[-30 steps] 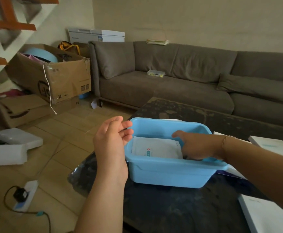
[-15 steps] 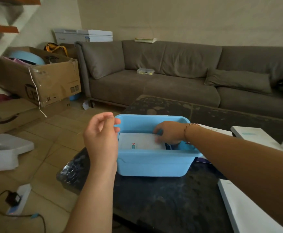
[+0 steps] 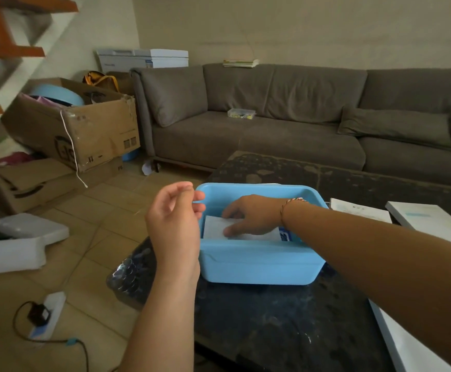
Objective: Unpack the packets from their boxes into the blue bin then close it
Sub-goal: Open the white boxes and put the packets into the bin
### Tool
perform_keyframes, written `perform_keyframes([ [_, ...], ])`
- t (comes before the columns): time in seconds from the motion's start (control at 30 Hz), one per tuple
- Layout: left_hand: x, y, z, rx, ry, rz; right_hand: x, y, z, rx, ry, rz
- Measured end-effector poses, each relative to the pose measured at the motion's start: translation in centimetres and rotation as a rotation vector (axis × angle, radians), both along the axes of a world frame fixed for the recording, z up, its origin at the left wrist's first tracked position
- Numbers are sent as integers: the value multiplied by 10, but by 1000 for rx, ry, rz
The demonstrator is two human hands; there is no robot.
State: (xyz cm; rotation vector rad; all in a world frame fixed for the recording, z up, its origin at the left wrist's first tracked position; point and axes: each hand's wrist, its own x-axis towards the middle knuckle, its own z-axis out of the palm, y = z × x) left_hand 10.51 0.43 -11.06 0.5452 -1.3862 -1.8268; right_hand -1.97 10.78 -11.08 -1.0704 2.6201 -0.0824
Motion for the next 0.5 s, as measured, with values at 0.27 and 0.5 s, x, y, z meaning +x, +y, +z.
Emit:
perform_keyframes([
  [0.27,-1,3,-1,-29,-7,3,1,-22,-12,-5,4,73],
  [0.5,-2,6,0,-26,-8,16,1,-29,-14,59,-47,9],
])
